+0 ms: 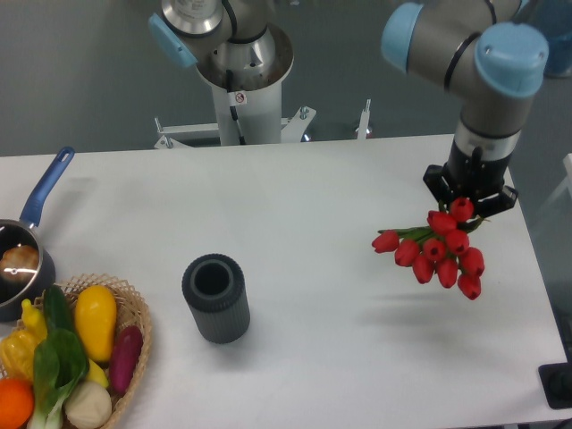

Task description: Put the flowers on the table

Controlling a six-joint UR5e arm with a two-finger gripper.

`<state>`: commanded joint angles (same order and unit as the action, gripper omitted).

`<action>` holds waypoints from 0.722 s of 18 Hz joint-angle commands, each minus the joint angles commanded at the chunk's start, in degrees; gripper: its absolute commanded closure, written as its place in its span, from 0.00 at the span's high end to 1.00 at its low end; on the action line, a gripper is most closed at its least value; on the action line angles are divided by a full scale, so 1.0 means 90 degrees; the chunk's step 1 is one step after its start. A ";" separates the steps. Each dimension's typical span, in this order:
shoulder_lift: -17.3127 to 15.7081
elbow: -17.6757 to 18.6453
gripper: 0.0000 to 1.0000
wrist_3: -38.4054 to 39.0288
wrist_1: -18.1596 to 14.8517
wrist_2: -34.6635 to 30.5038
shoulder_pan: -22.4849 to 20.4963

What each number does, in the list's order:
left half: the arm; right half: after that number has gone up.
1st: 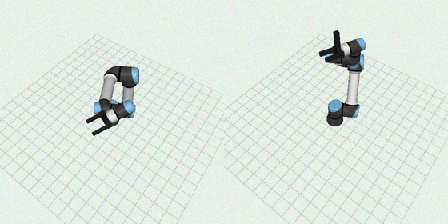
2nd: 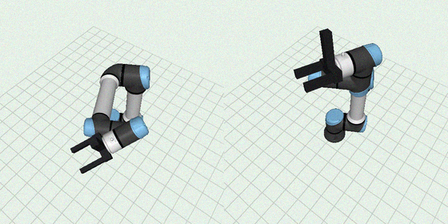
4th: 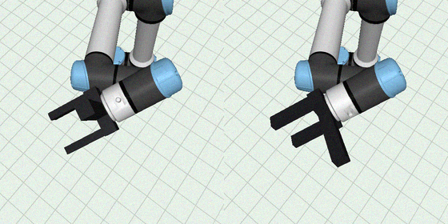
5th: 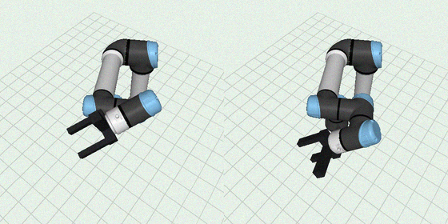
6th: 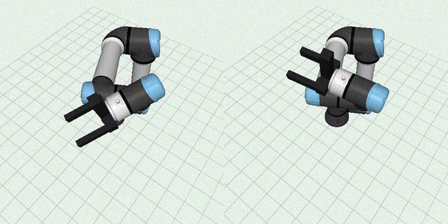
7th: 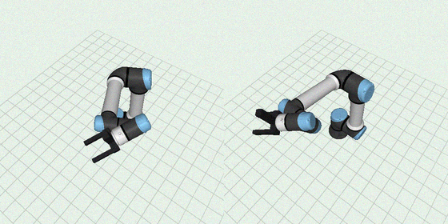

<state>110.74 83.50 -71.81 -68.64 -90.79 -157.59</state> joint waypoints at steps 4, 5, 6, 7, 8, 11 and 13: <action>0.0029 0.0000 0.00 0.0039 0.0019 0.0039 0.0019; 0.0049 0.0010 0.00 0.0107 0.0010 0.0039 0.0097; 0.0078 0.0029 0.00 0.0272 0.0010 0.0039 0.0175; 0.0146 0.0029 0.00 0.0476 0.0019 0.0010 0.0243; 0.0195 0.0039 0.00 0.0527 0.0010 0.0000 0.0321; 0.0166 0.0243 0.00 0.0527 -0.0010 -0.0156 0.0449; 0.0176 0.0332 0.11 0.0547 -0.0010 -0.0273 0.0546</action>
<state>112.32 86.48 -66.89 -68.73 -93.25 -152.67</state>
